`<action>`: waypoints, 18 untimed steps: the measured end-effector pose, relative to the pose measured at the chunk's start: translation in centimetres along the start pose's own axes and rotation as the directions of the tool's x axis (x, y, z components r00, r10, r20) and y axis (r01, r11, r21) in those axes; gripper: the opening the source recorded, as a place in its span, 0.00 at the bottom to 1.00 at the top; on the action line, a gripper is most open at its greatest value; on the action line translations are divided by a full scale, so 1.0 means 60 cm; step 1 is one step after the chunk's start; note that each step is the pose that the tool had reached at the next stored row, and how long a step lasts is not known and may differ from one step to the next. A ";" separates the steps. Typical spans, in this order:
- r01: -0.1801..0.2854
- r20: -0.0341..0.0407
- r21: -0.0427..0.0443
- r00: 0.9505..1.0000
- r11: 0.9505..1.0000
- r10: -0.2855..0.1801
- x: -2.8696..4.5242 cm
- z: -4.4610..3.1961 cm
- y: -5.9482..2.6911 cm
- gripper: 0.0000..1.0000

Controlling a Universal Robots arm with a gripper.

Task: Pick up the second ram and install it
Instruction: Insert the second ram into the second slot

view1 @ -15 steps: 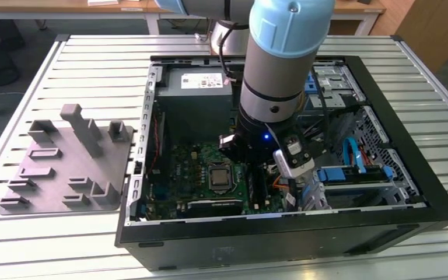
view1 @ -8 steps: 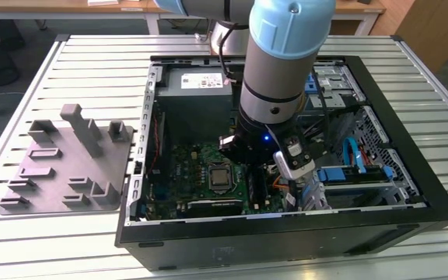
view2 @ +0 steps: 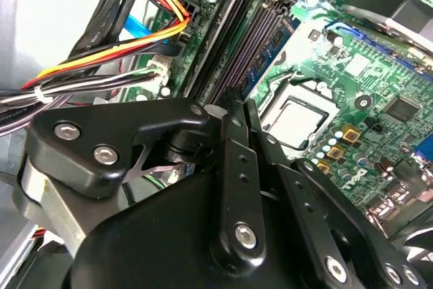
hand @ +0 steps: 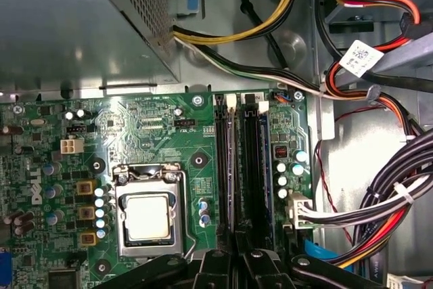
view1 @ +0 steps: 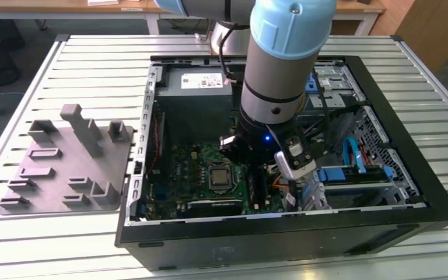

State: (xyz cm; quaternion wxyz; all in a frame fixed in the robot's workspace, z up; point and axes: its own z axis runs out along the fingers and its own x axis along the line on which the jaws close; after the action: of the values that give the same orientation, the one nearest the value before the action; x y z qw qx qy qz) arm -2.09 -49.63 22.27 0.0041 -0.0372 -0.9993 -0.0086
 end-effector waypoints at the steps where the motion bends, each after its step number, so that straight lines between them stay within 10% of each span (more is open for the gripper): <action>1: 0.000 0.000 0.000 1.000 1.000 0.000 -0.001 0.000 0.000 0.14; 18: 0.000 -0.001 0.005 1.000 1.000 0.000 -0.002 0.007 0.005 0.14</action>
State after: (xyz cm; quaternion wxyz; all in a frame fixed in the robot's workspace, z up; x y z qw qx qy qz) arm -1.93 -49.34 21.85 0.0049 -0.0373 -0.9993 -0.0060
